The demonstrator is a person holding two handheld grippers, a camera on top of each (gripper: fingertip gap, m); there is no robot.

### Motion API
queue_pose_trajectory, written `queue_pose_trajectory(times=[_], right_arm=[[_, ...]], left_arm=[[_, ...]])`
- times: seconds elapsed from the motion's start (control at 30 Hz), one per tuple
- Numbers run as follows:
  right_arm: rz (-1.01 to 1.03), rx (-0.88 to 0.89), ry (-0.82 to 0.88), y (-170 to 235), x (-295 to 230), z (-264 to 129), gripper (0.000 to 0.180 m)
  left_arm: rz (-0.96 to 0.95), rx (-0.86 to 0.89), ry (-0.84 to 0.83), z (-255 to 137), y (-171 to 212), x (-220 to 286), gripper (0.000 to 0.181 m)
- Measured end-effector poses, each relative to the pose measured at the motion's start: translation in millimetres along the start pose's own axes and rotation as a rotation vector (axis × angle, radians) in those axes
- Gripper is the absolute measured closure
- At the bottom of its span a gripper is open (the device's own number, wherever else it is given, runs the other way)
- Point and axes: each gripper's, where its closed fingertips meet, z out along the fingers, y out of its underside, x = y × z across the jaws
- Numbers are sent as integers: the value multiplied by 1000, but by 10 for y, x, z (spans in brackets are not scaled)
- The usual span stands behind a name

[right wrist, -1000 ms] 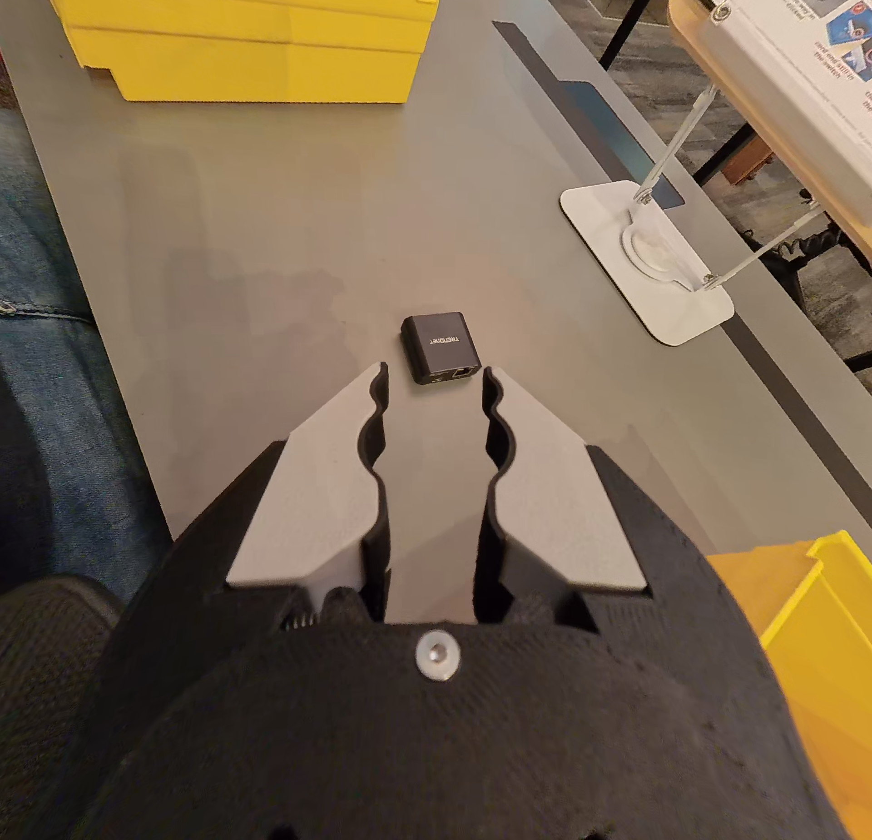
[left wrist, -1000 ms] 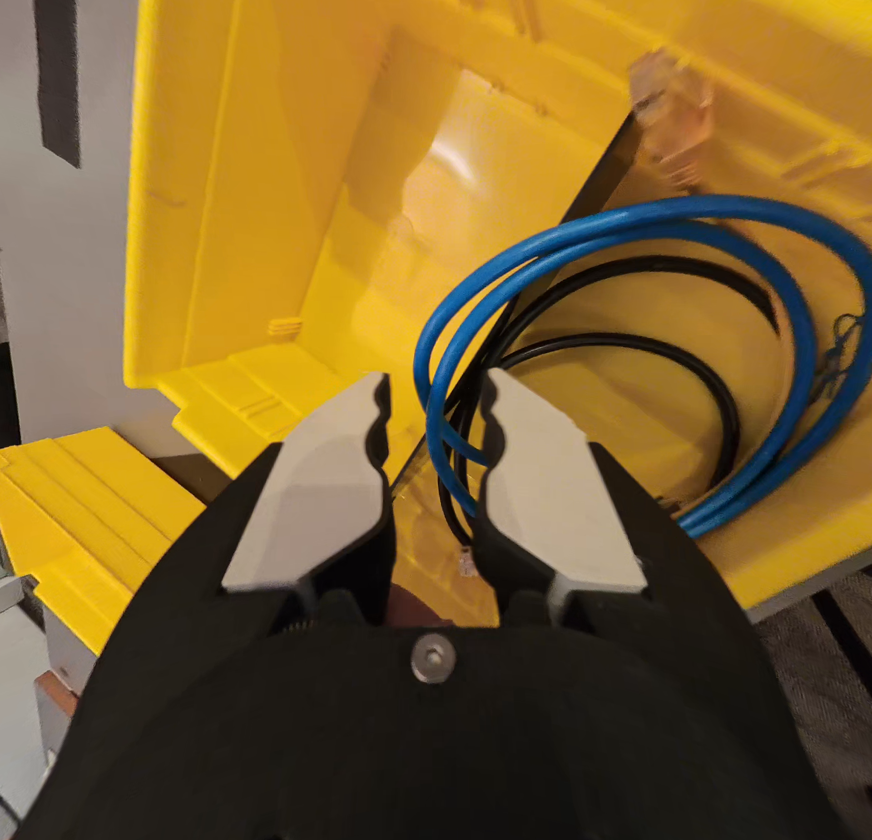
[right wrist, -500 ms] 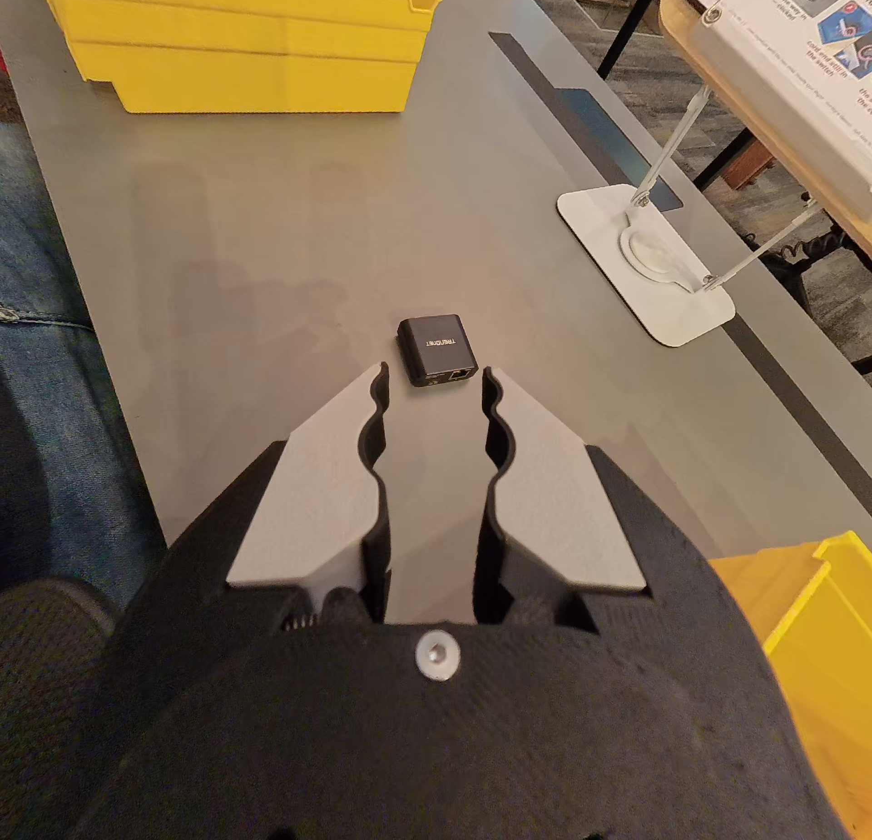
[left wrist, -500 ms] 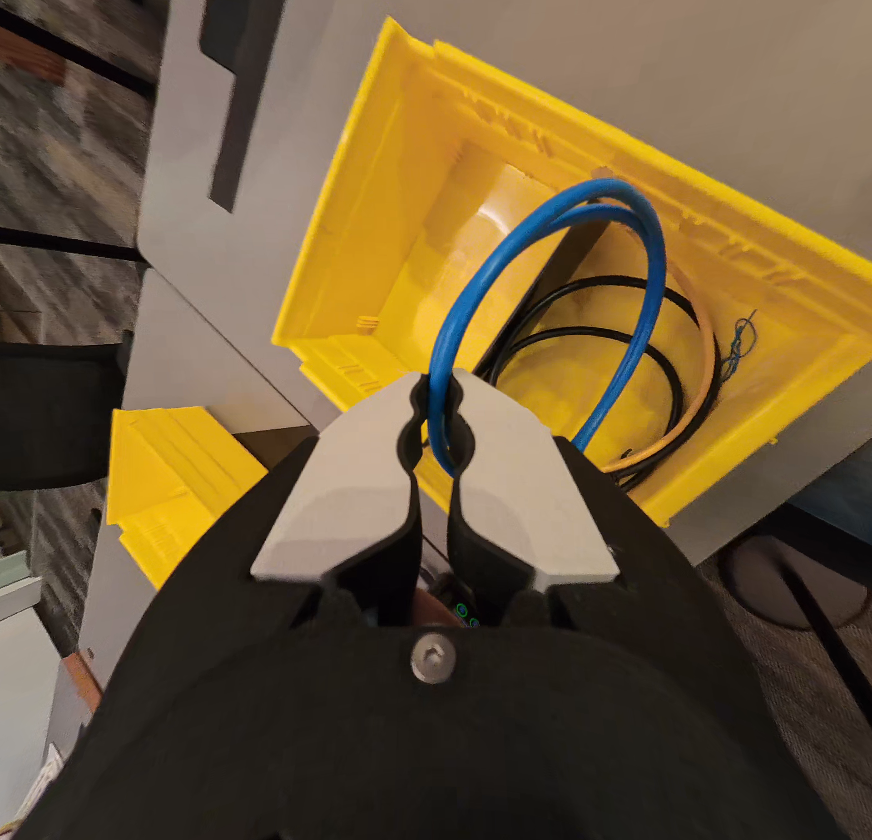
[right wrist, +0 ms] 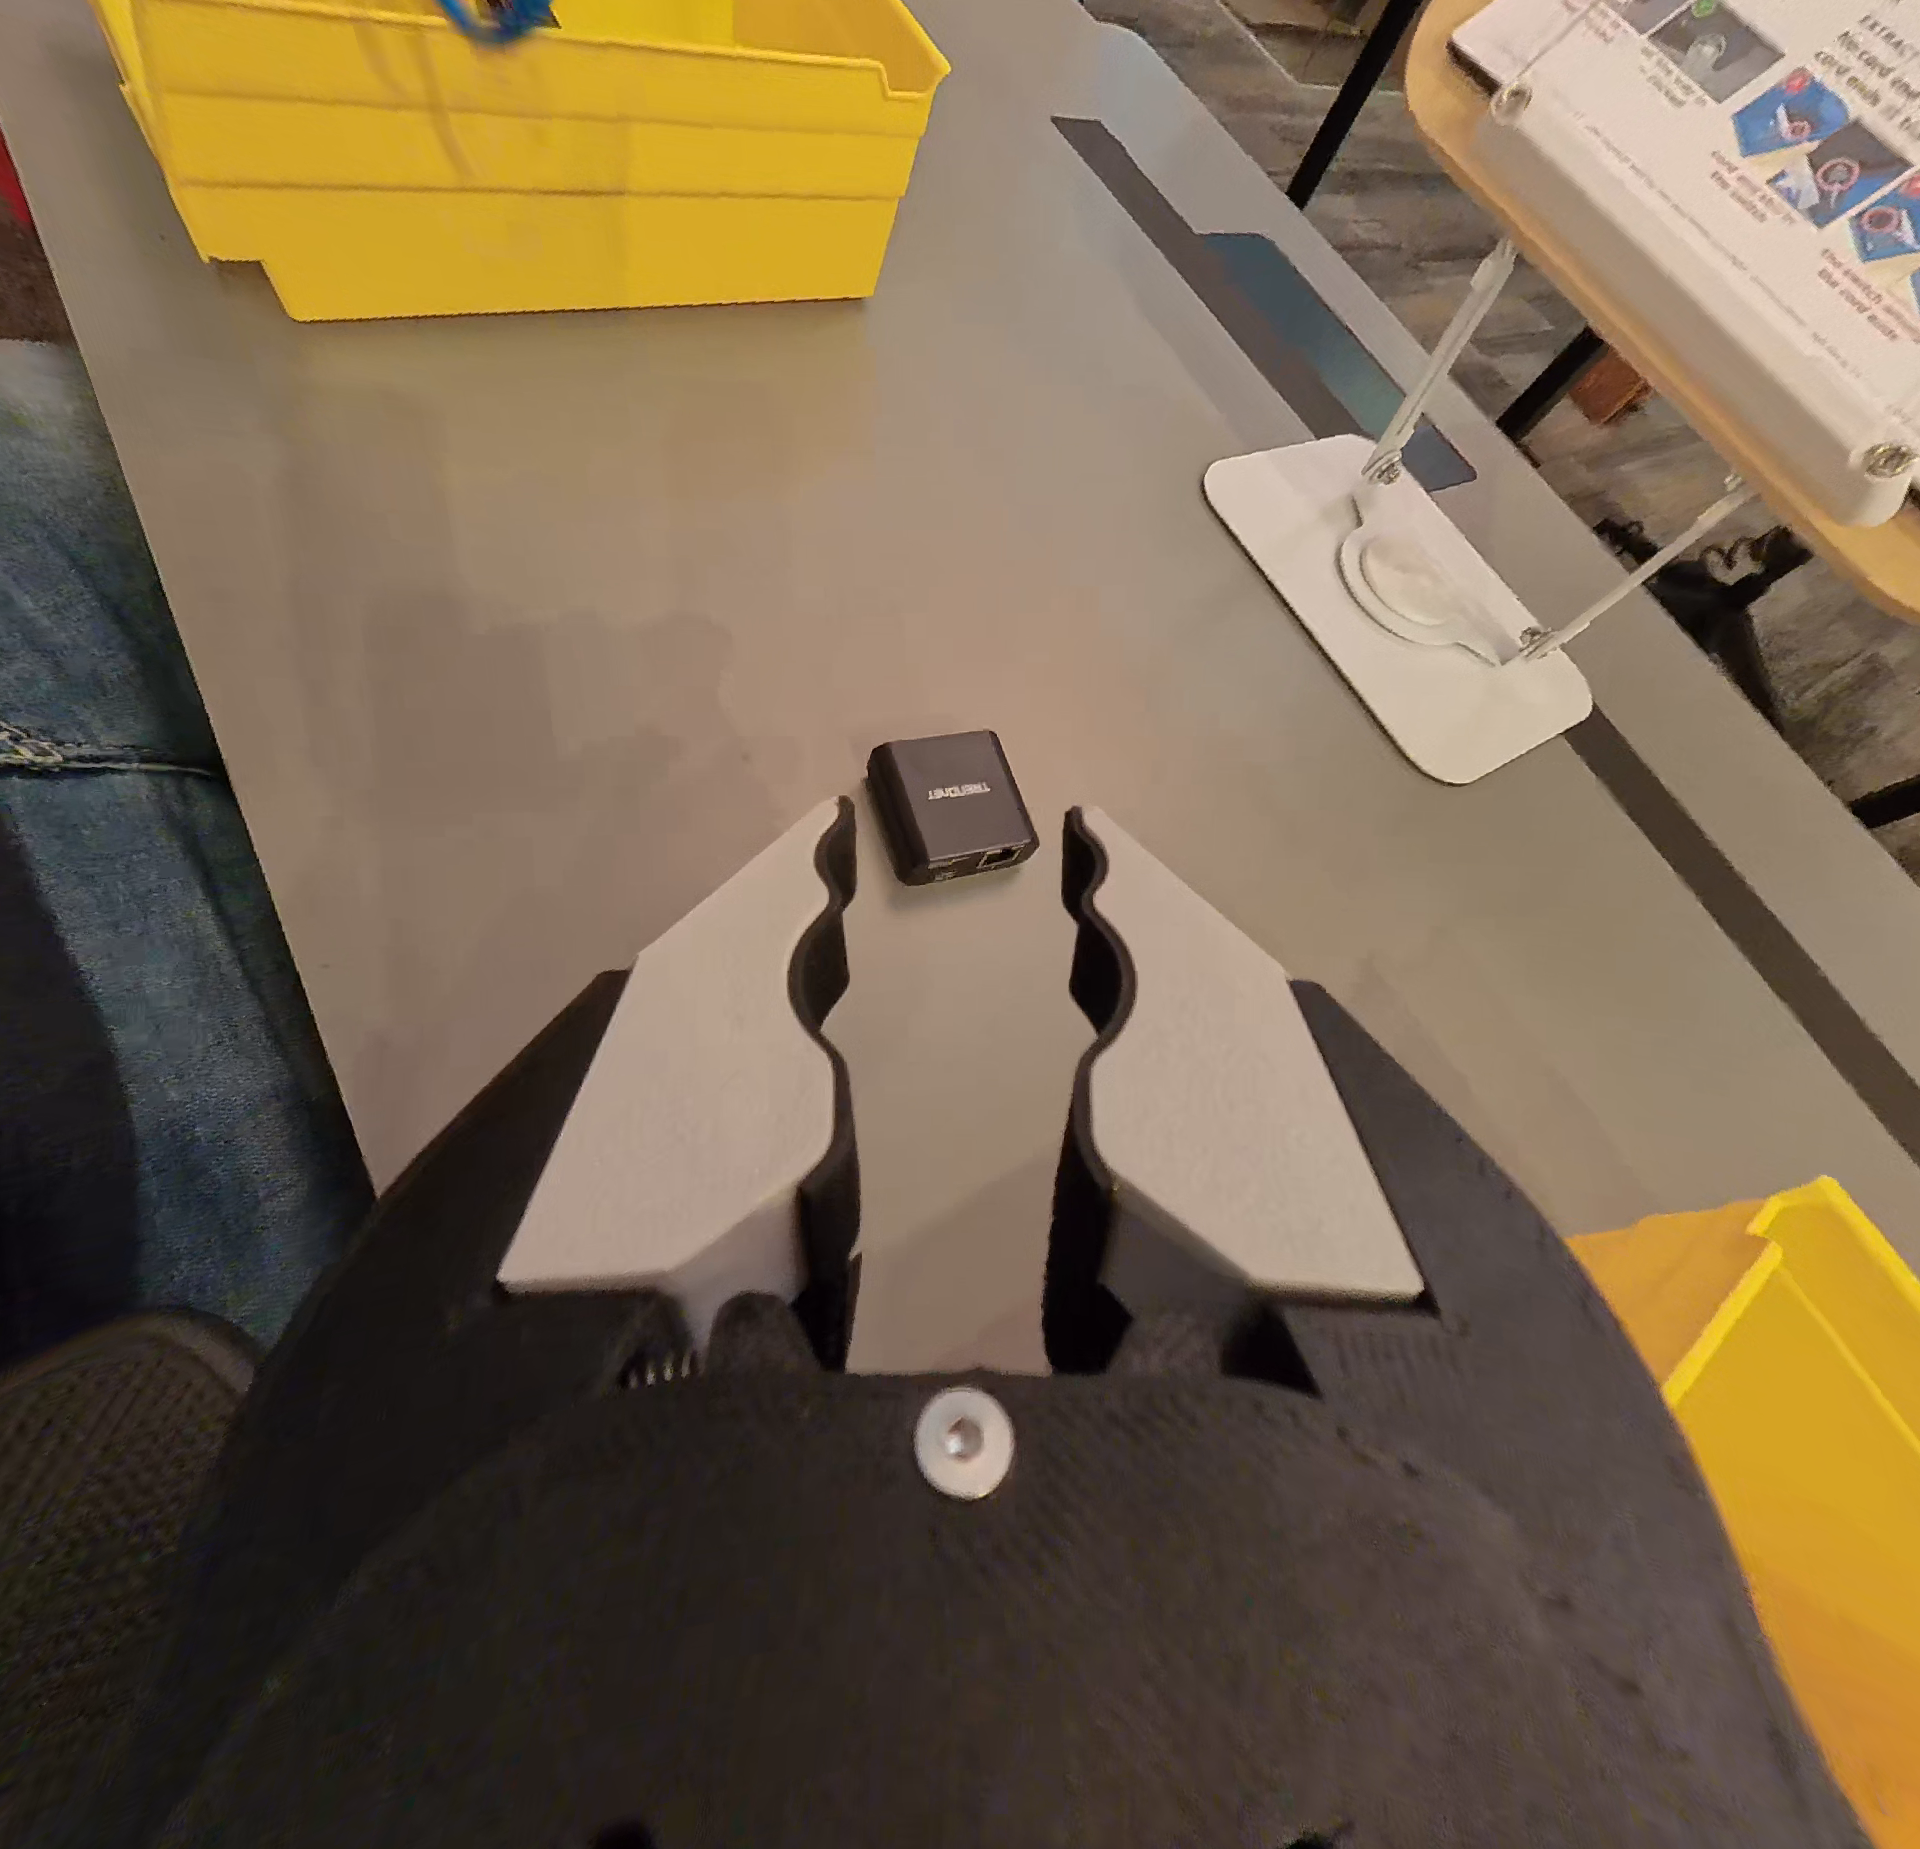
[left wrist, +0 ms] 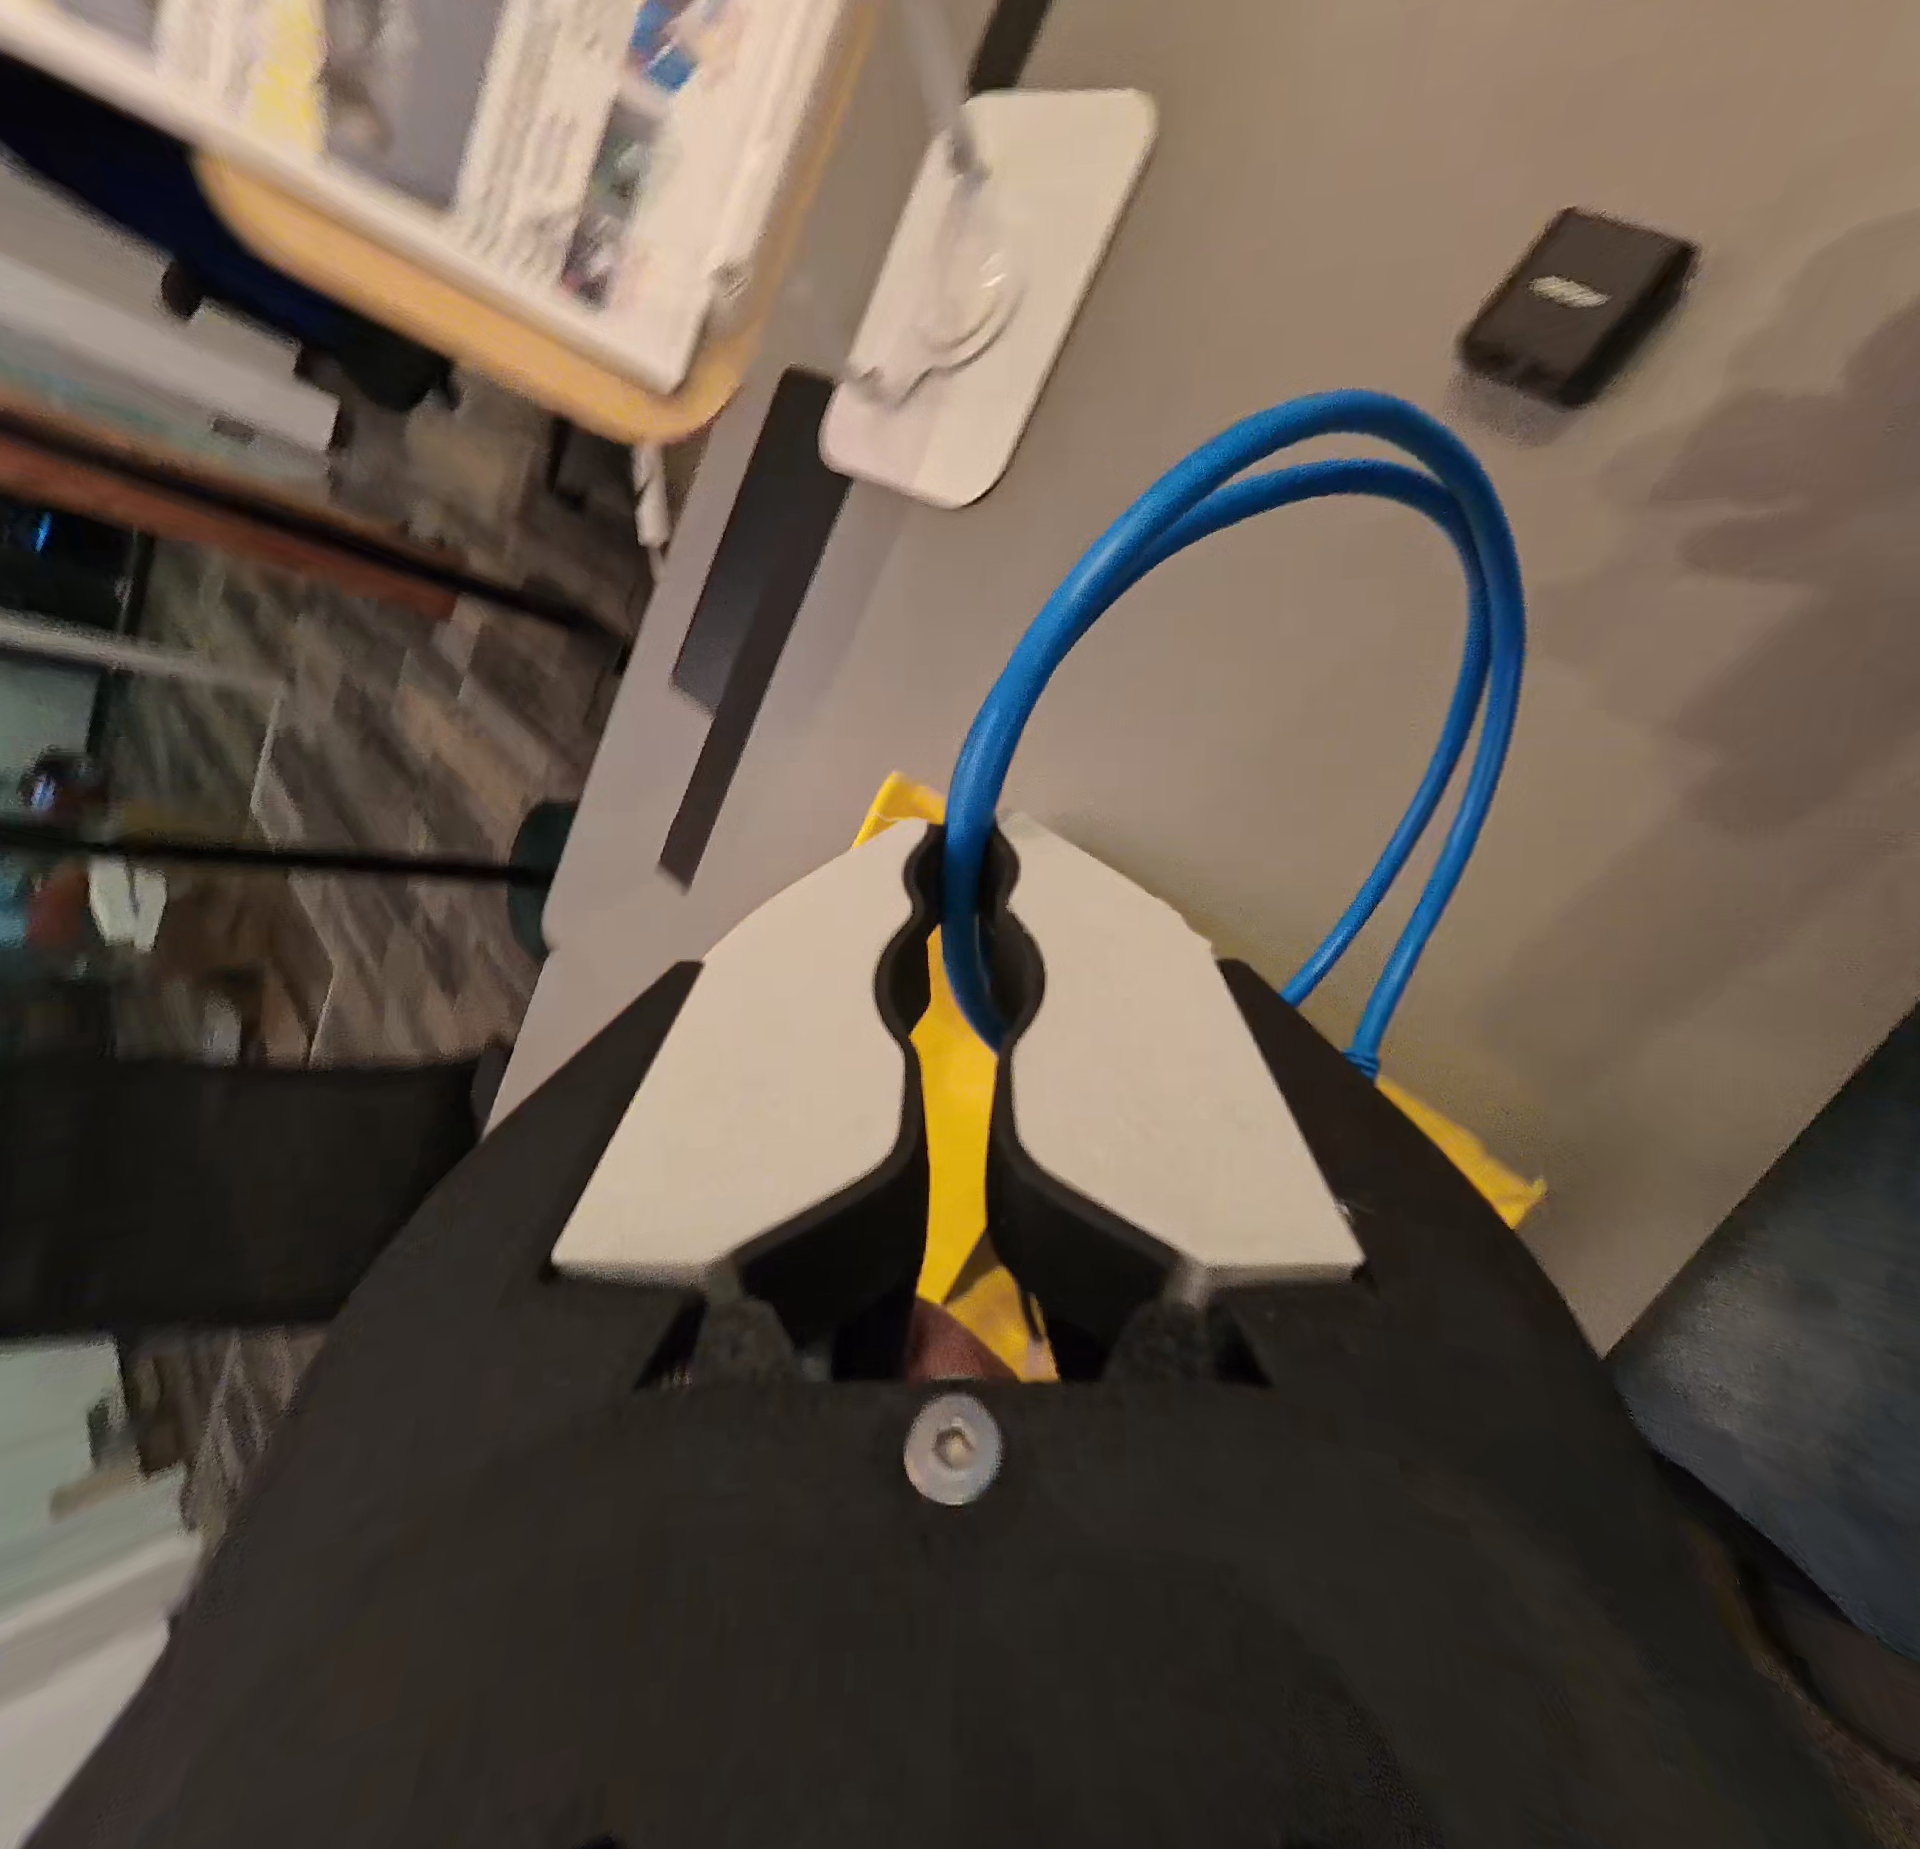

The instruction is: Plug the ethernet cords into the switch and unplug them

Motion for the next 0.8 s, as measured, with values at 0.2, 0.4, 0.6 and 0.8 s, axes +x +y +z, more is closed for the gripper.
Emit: queue_pose_trajectory(times=[0.2,0.4,0.6,0.8], right_arm=[[68,-103,-43,227,-28,217,133],[182,-128,-63,383,-49,689,121],[197,-222,-62,803,73,1187,104],[163,-198,-199,805,-39,1417,118]], left_arm=[[227,-94,304,962,-373,1010,175],[322,-166,425,1767,-204,1467,175],[211,-176,403,1938,-79,1443,144],[194,-158,321,1744,-14,1374,141]])
